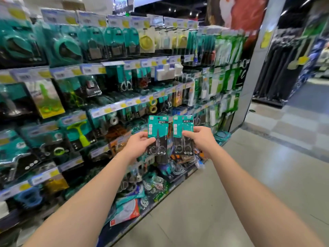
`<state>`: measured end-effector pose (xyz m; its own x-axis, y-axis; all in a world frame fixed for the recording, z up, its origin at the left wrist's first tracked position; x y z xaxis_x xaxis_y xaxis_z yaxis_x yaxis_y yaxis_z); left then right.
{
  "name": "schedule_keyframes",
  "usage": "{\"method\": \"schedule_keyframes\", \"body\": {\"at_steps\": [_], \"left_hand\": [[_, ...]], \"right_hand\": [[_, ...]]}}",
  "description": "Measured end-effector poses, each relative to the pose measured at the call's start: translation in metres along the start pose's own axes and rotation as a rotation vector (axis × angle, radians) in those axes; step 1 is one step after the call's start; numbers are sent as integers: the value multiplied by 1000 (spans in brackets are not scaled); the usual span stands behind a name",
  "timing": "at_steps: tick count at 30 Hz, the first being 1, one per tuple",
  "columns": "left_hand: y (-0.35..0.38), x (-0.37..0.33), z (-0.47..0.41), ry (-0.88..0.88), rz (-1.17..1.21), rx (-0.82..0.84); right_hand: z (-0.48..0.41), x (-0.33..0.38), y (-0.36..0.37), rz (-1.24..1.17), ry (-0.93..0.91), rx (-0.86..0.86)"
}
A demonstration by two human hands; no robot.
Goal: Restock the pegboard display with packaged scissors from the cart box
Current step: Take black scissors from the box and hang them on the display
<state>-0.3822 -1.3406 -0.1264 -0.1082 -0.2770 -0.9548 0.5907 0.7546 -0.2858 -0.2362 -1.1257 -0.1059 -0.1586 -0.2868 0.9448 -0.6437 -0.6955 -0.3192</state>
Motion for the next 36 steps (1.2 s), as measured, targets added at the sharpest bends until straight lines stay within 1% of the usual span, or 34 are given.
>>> {"method": "schedule_keyframes", "body": {"at_steps": [5, 11, 13, 17, 20, 22, 26, 32, 36], "left_hand": [[31, -39, -117, 45, -8, -51], [63, -84, -223, 30, -21, -83], [76, -90, -252, 4, -46, -85], [92, -97, -302, -7, -64, -131], [95, -79, -346, -17, -50, -191], [102, -81, -349, -53, -24, -268], [124, -112, -335, -98, 34, -409], [124, -127, -336, -151, 34, -528], [115, -126, -329, -131, 55, -598]], "right_hand": [[-123, 0, -26, 25, -15, 12], [-251, -4, -60, -29, -26, 35], [-288, -8, -72, -42, -38, 43], [-358, -19, -89, -69, -93, 120], [-406, -23, -96, -41, -160, 190], [-432, -21, -97, -16, -186, 259], [-472, -14, -97, -20, -234, 372], [-508, 5, -82, -114, -274, 494], [-513, 18, -56, -149, -299, 565]]}}
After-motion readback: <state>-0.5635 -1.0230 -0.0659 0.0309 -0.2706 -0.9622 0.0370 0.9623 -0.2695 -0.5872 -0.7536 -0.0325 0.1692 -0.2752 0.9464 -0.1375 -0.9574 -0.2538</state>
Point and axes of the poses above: each hand's wrist, its own z-axis away from the middle knuckle, its own y-axis out of the palm, x = y × z, the point moved 5 cm from there along -z, towards the middle knuckle, and after that the axes turned 2 degrees about -y, right-handed, at the moved point
